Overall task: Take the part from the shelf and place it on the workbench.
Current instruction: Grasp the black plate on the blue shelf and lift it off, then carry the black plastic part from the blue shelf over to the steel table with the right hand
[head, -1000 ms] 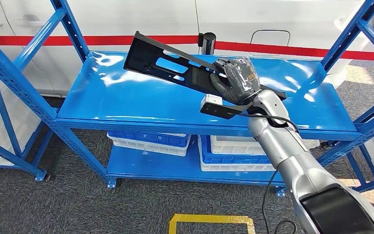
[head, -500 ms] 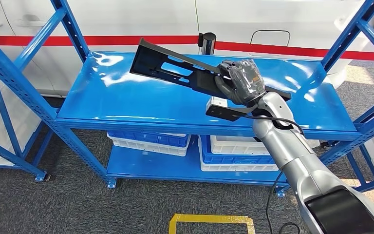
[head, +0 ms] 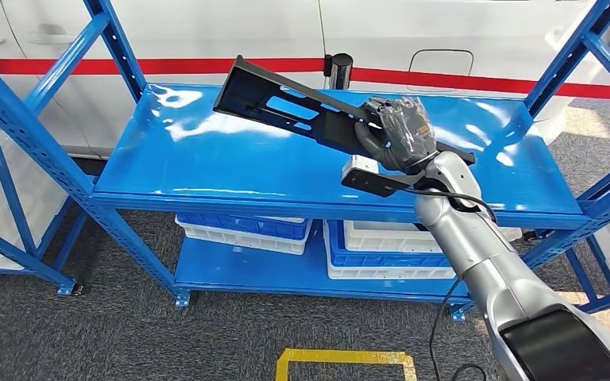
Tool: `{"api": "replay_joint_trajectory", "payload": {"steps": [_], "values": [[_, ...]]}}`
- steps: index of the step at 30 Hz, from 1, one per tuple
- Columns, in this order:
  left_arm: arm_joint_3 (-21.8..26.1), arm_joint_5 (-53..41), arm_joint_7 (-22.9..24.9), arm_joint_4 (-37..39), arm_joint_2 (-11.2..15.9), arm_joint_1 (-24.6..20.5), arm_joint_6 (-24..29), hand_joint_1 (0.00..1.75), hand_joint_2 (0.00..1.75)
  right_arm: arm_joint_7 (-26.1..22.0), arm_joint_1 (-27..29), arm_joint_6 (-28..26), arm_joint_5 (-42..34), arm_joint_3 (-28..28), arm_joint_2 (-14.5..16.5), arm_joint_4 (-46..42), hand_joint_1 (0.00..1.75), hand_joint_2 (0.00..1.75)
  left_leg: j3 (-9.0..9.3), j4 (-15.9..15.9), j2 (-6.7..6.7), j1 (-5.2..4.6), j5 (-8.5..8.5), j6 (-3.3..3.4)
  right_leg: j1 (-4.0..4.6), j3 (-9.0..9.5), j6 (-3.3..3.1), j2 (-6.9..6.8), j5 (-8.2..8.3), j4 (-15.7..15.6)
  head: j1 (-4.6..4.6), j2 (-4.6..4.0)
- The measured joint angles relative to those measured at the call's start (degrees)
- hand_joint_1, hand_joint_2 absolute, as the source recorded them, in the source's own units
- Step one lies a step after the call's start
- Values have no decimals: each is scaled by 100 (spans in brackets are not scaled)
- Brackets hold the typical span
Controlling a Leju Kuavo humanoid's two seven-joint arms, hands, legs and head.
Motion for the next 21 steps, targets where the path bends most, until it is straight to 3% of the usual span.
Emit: {"api": "replay_joint_trajectory", "payload": {"steps": [2,3,5,7,8,9,11,13,16,18,21], "values": [[-16,-60,54,0,1,-1,1,0,175,6,26,-22,-3,-21,-12,1,175,175,48,-80,14,19,59,70,-2,-48,-2,1,-77,116,7,0],[-22,-82,84,0,0,-2,1,0,175,6,46,-36,-4,-30,-22,2,175,175,68,-119,24,30,87,104,0,-139,-33,3,-195,323,14,0],[-40,-133,131,0,-1,-4,0,0,175,1,105,-77,-1,-38,-39,2,175,175,70,-139,34,28,108,136,9,-481,-118,13,-555,1087,23,0],[-66,-190,182,0,2,-4,-3,0,175,-5,177,-109,11,-42,-46,3,175,175,62,-135,31,12,113,136,28,-749,-127,20,-776,1712,23,0],[-80,-205,212,0,2,-4,-8,0,175,-5,203,-116,17,-47,-50,5,175,175,58,-131,24,6,117,131,34,-721,-99,21,-749,1696,25,0],[-93,-218,249,1,0,-3,-18,0,175,-5,220,-119,23,-54,-53,7,175,175,54,-122,16,5,120,123,34,-571,-63,20,-639,1435,25,0],[-114,-238,324,3,-5,-2,-50,0,175,-7,223,-119,30,-70,-54,9,175,175,29,-77,2,-2,116,80,42,-124,-30,21,-365,614,24,0],[-134,-268,390,4,-7,-7,-83,0,175,-14,210,-114,38,-83,-36,9,175,175,-9,-27,-3,-12,115,7,73,74,-89,30,-219,196,17,0],[-164,-310,456,4,-9,-5,-104,0,175,-21,189,-101,48,-110,-15,13,175,175,-53,-23,-7,12,137,-105,79,42,-220,32,-148,179,15,0],[-168,-321,476,6,-15,0,-103,0,175,-20,174,-93,50,-121,-1,16,175,175,-159,212,2,39,-75,-178,31,23,-311,24,-91,157,3,0],[-171,-344,491,9,-21,0,-103,0,175,-19,172,-65,49,-123,16,33,175,175,-555,1263,16,84,-720,-286,29,-42,-376,9,-30,162,-16,0]]}}
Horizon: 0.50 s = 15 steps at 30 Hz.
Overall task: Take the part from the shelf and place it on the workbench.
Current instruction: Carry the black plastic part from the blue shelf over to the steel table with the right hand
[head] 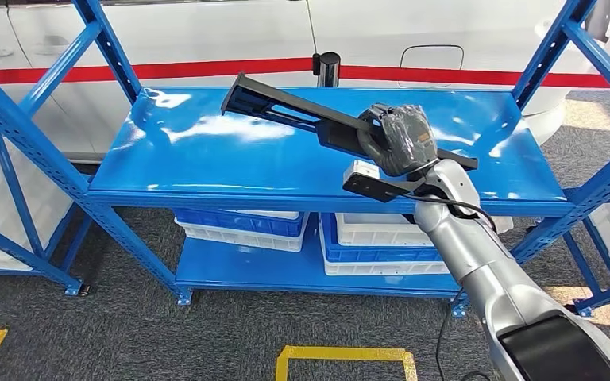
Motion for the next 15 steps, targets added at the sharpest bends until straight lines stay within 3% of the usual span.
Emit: {"api": "replay_joint_trajectory", "payload": {"steps": [1,2,3,6,7,10,12,13,15], "values": [[-2,-13,4,1,1,1,0,0,175,-1,5,12,0,-1,1,10,175,175,-77,256,1,14,-110,-24,4,-25,-2,-5,19,3,1,0],[-6,-24,8,1,1,3,0,0,175,-1,10,20,0,-4,1,21,175,175,-55,311,3,28,-112,-37,3,-46,7,-8,35,4,1,0],[-13,-36,10,2,3,3,0,0,175,-2,17,22,0,-14,-1,29,175,175,90,129,7,41,-11,-42,0,-62,21,-9,51,6,0,0],[-43,-59,12,2,10,-3,2,0,175,-2,23,21,-3,-71,-7,37,175,175,782,-983,16,65,375,-17,14,-87,92,-9,97,11,5,0],[-54,-67,12,2,10,-5,3,0,175,-2,22,20,-4,-86,-9,37,175,175,893,-1187,10,55,426,6,30,-98,125,-9,118,11,8,0],[-78,-96,11,2,8,-5,6,0,175,-2,33,20,-8,-113,-25,37,175,175,879,-1280,0,-6,518,147,56,-139,256,-8,194,-18,18,0],[-83,-109,11,2,1,-8,7,0,175,-2,49,19,-10,-145,-51,37,175,175,813,-1336,16,-19,634,288,55,-269,263,-4,26,166,26,0],[-85,-114,11,2,0,-9,7,0,175,-2,57,17,-11,-164,-68,37,175,175,765,-1359,24,-18,692,350,55,-387,228,-3,-173,433,35,0],[-87,-127,11,2,3,-9,7,0,175,-2,85,14,-12,-184,-89,37,175,175,632,-1359,29,-40,790,411,55,-653,162,1,-641,1233,51,0]]}}
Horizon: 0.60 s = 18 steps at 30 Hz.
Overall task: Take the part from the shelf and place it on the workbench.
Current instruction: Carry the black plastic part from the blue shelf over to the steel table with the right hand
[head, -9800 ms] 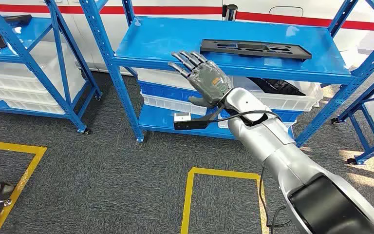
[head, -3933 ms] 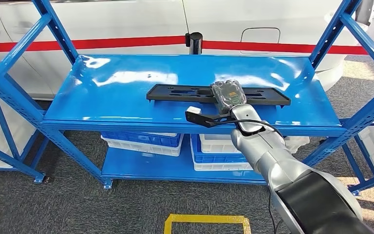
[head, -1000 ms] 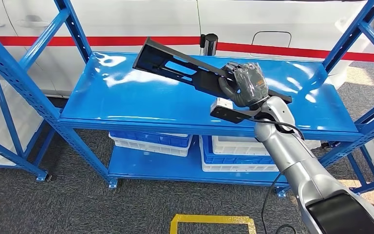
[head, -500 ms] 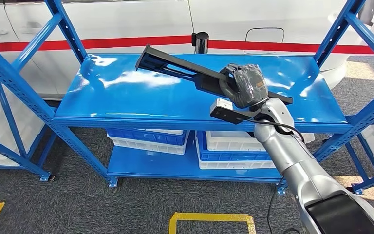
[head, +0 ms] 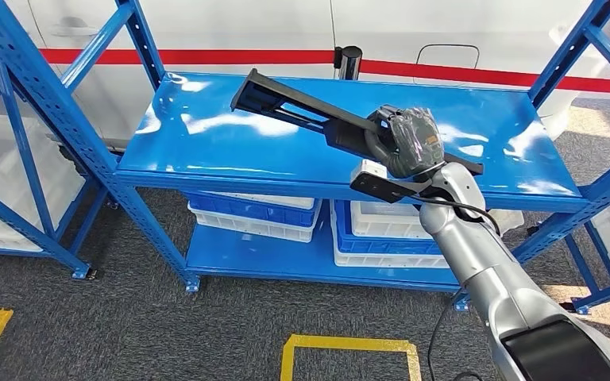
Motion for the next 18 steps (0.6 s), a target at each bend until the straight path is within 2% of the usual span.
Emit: {"api": "replay_joint_trajectory", "payload": {"steps": [1,2,3,4,5,6,7,8,9,10,11,12,13,14,15,16,17,18], "values": [[-1,-7,0,0,0,1,0,0,175,-1,19,-1,0,-4,-10,0,175,175,-65,1,-1,-12,48,6,4,-74,5,1,-143,330,0,0],[-2,-13,0,0,-1,2,0,0,175,-1,36,-1,0,-5,-16,0,175,175,-130,4,-3,-24,98,8,9,-60,32,2,-192,489,1,0],[-4,-16,0,0,-4,1,-1,0,175,-2,49,-1,1,-5,-19,0,175,175,-193,6,-5,-33,147,3,15,69,72,2,-139,416,3,0],[-8,-19,0,0,-7,1,-2,0,175,-4,55,-2,2,-7,-19,0,175,175,-252,9,-9,-40,196,-7,22,297,107,2,-34,143,2,0],[-13,-19,0,0,-11,0,-4,0,175,-8,54,-4,4,-9,-17,-1,175,175,-303,16,-11,-44,242,-22,28,595,120,2,61,-260,2,0],[-21,-19,0,0,-14,-1,-5,0,175,-14,49,-7,7,-14,-14,-6,175,175,-353,26,-15,-55,286,-44,50,903,107,2,104,-708,4,0],[-29,-19,-1,0,-16,-1,-3,0,175,-21,46,-10,10,-22,-8,-12,175,175,-387,29,-16,-64,335,-73,75,1116,78,4,117,-1040,-3,0],[-36,-19,-2,0,-17,-1,5,0,175,-29,44,-13,13,-30,-2,-19,175,175,-410,33,-16,-70,380,-102,100,1224,44,6,103,-1248,-4,0],[-42,-19,-3,0,-19,1,14,0,175,-36,44,-14,16,-35,3,-24,175,175,-426,29,-16,-75,424,-135,125,1242,11,9,99,-1332,-9,0],[-44,-19,-4,0,-17,6,25,0,175,-40,48,-11,21,-38,6,-24,175,175,-435,23,-20,-71,465,-167,100,1193,-29,6,135,-1329,-14,0],[-45,-18,-3,0,-14,11,33,0,175,-42,46,-2,27,-38,13,-23,175,175,-464,52,-25,-61,428,-201,71,1160,-72,-4,177,-1335,-11,0],[-46,-18,-2,1,-13,16,37,0,175,-42,43,11,36,-38,24,-22,175,175,-512,147,-28,-48,283,-239,37,1129,-133,-14,236,-1341,-21,0],[-47,-17,3,1,-11,20,40,0,175,-41,39,29,44,-38,38,-21,175,175,-578,339,-31,-29,38,-279,3,1084,-188,-24,303,-1348,-30,0],[-48,-17,7,2,-13,19,42,0,175,-41,34,44,49,-38,51,-21,175,175,-656,638,-29,-4,-283,-324,3,1030,-222,-28,368,-1344,-38,0],[-49,-17,13,2,-15,18,43,0,175,-41,34,54,51,-38,59,-21,175,175,-728,1009,-27,20,-572,-367,2,961,-242,-30,429,-1339,-49,0],[-49,-17,18,2,-16,16,43,0,175,-41,37,60,49,-38,63,-20,175,175,-776,1364,-26,47,-744,-409,2,892,-237,-33,486,-1335,-51,0],[-49,-17,21,2,-16,15,44,0,175,-41,41,61,45,-38,63,-20,175,175,-777,1613,-23,78,-784,-448,-1,826,-222,-37,538,-1328,-51,0],[-49,-17,24,2,-16,15,44,0,175,-41,45,61,42,-39,64,-19,175,175,-699,1690,-17,112,-701,-482,-9,761,-196,-41,582,-1318,-53,0]]}}
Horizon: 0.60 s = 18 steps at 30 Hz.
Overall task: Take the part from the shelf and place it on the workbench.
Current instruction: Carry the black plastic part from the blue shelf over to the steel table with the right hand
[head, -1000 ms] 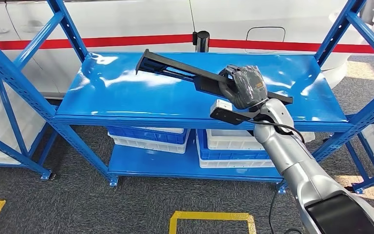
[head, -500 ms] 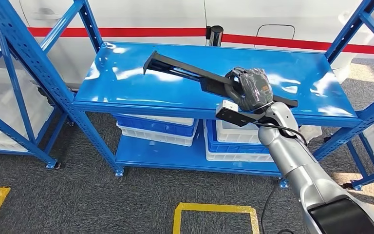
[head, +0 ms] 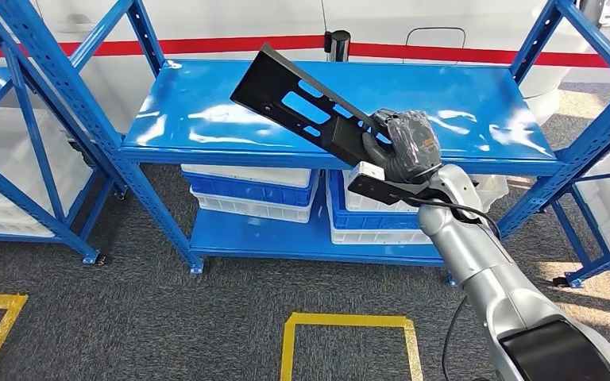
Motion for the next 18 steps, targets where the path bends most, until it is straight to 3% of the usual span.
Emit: {"api": "replay_joint_trajectory", "payload": {"steps": [1,3,5,6,8,9,11,13,14,15,16,18], "values": [[0,0,1,0,0,0,0,0,175,-2,1,0,-3,-3,0,1,175,175,173,-128,6,34,153,-30,-14,-62,31,-3,37,18,1,0],[-1,0,1,0,-3,-4,0,0,175,-7,-7,-1,-6,-19,-2,1,175,175,707,-798,9,76,335,-77,-35,-168,101,-8,88,76,-4,0],[-1,-1,0,0,-4,-14,0,0,175,-14,-23,-2,-10,-42,-4,-1,175,175,1065,-1369,-10,58,265,-58,-30,-243,194,-21,148,119,-4,0],[-1,-1,-2,0,-3,-18,0,0,175,-17,-29,-4,-15,-51,-6,-1,175,175,1105,-1486,-20,27,214,-28,-26,-277,250,-27,192,122,-4,0],[-1,-2,-5,1,-3,-17,-1,0,175,-21,-27,-6,-22,-69,-22,1,175,175,1036,-1554,-11,-7,272,104,-20,-347,352,-34,249,131,-3,0],[-1,-2,-6,1,-5,-17,-3,0,175,-22,-22,-7,-26,-80,-34,2,175,175,985,-1577,-1,-19,329,195,-22,-420,355,-32,178,201,-2,0],[-1,-2,-6,1,-8,-18,-7,0,175,-25,-19,-7,-35,-103,-64,3,175,175,852,-1609,20,-29,468,359,-33,-635,275,-21,-234,679,20,0],[-1,-2,-8,0,-5,-18,-11,0,175,-28,-15,-7,-44,-116,-87,4,175,175,685,-1609,20,-53,598,424,-27,-845,221,-1,-676,1448,45,0],[-1,-3,-10,0,-5,-18,-13,0,175,-30,-9,-8,-45,-122,-102,5,175,175,598,-1607,20,-63,666,428,-22,-875,246,11,-754,1741,48,0],[-1,-5,-14,0,-7,-17,-16,0,175,-33,-3,-9,-45,-127,-114,7,175,175,511,-1605,20,-70,734,423,-17,-828,294,21,-723,1870,50,0],[-1,-7,-20,1,-9,-18,-18,0,175,-37,1,-12,-46,-133,-126,7,175,175,424,-1603,20,-74,804,412,-12,-687,351,28,-610,1807,51,0],[-1,-16,-30,1,-13,-18,-21,0,175,-46,0,-23,-49,-149,-142,5,175,175,270,-1595,19,-84,943,368,-5,-117,399,31,-438,1139,54,0]]}}
